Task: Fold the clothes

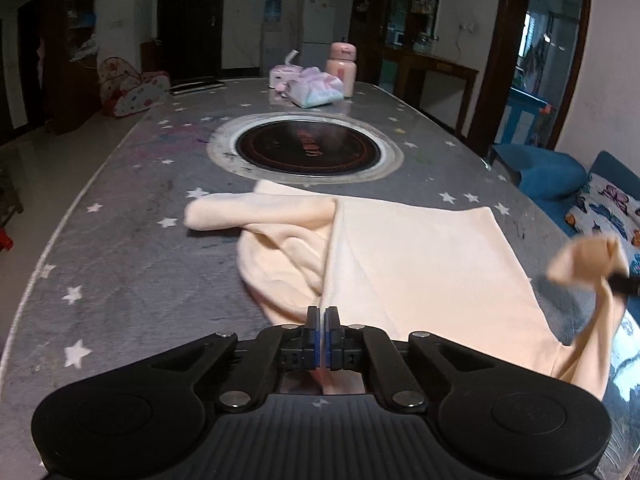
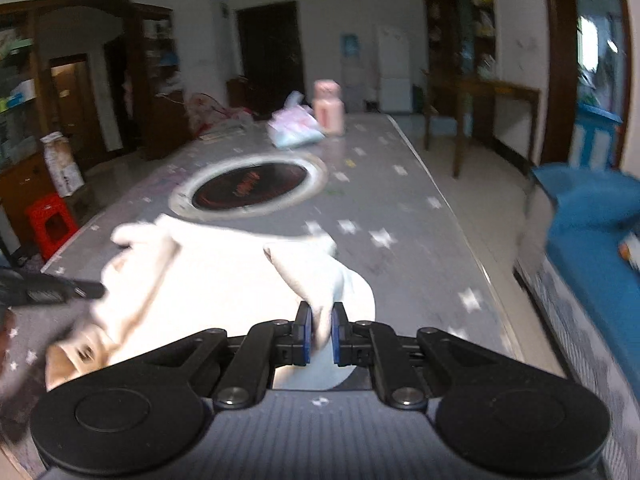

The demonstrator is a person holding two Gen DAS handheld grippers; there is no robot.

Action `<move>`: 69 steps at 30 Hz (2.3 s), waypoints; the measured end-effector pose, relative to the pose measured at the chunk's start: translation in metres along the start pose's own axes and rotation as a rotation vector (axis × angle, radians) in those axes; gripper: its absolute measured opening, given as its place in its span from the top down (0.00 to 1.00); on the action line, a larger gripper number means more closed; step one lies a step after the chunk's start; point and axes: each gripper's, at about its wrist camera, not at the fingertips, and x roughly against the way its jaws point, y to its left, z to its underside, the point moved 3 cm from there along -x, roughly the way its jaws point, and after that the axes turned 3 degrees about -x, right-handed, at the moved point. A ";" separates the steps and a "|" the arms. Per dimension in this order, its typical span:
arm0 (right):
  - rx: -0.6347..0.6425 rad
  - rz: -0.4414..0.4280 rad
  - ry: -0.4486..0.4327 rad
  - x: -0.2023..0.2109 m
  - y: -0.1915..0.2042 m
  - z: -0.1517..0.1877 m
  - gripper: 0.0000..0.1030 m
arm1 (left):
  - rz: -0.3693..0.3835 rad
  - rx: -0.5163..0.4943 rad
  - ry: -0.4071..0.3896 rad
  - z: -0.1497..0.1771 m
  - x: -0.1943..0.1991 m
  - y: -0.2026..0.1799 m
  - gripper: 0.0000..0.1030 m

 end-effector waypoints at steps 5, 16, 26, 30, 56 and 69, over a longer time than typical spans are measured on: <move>-0.069 0.060 0.055 -0.002 -0.026 0.025 0.92 | -0.027 0.032 -0.022 0.005 0.018 0.015 0.98; -0.092 0.111 0.070 0.000 -0.041 0.034 0.77 | -0.101 0.076 0.063 0.049 0.046 0.040 0.98; -0.003 0.045 0.014 0.008 -0.010 0.012 0.75 | -0.154 0.097 0.051 0.022 0.026 0.060 0.89; 0.036 -0.004 0.023 0.004 0.008 0.010 0.75 | -0.190 0.133 0.051 0.006 0.001 0.074 0.80; 0.185 -0.151 0.150 -0.036 0.066 0.029 0.63 | -0.472 0.204 0.063 0.032 0.004 0.128 0.97; 0.277 -0.206 0.215 -0.029 0.075 0.051 0.59 | -0.461 0.232 0.088 0.042 0.034 0.132 0.93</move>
